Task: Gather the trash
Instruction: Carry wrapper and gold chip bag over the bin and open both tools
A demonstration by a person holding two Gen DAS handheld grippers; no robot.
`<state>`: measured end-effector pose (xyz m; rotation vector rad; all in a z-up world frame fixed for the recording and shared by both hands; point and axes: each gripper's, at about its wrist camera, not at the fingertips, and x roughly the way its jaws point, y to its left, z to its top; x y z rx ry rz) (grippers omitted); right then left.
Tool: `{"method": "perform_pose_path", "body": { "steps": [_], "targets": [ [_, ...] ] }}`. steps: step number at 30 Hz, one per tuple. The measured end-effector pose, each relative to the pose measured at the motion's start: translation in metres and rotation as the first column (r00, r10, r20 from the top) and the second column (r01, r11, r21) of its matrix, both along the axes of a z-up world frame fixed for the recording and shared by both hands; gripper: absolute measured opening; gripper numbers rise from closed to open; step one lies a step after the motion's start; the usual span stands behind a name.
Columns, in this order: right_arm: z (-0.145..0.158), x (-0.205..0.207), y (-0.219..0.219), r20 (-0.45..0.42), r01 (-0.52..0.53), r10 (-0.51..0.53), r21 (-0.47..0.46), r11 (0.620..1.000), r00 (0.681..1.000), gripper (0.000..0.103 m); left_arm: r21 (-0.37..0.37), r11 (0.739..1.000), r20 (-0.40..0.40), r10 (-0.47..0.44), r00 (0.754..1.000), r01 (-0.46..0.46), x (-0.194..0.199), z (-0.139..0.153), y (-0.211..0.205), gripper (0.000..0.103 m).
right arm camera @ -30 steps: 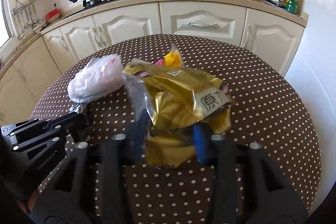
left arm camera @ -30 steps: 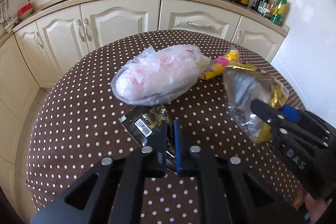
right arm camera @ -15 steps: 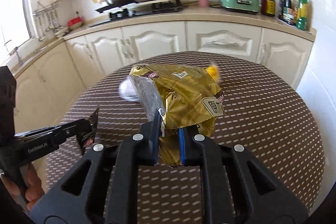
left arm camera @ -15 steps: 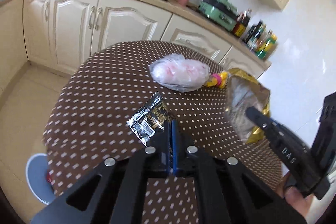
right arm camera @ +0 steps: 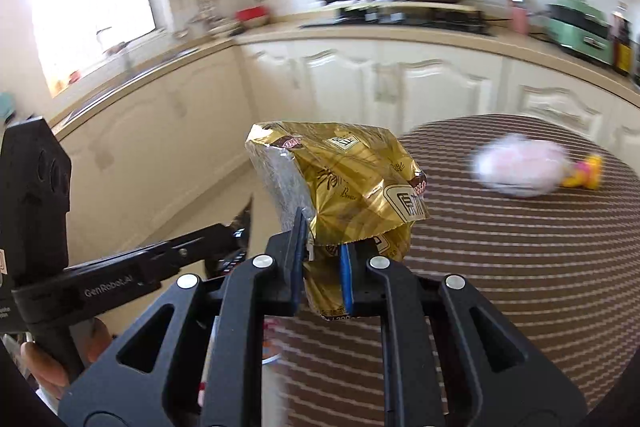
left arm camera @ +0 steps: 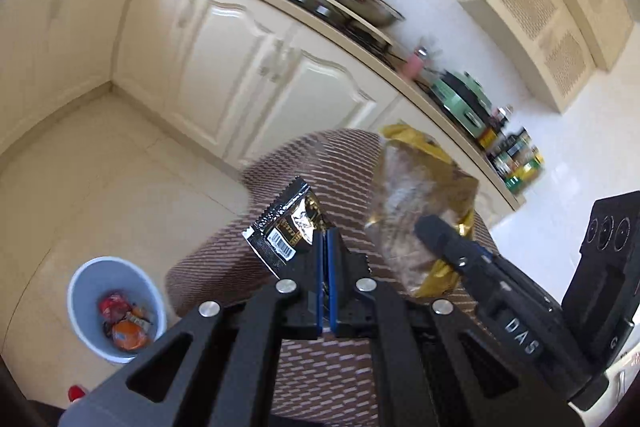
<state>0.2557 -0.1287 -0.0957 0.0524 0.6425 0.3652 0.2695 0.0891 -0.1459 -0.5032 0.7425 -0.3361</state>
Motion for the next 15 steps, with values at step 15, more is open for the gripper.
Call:
{"method": "perform_pose_path", "body": {
  "steps": [15],
  "targets": [
    [-0.112, 0.033, 0.196, -0.228, -0.274, 0.258, -0.044, 0.961, 0.939, 0.015, 0.038, 0.949, -0.235, 0.313, 0.920, -0.313, -0.005, -0.118, 0.169, 0.002]
  ]
}}
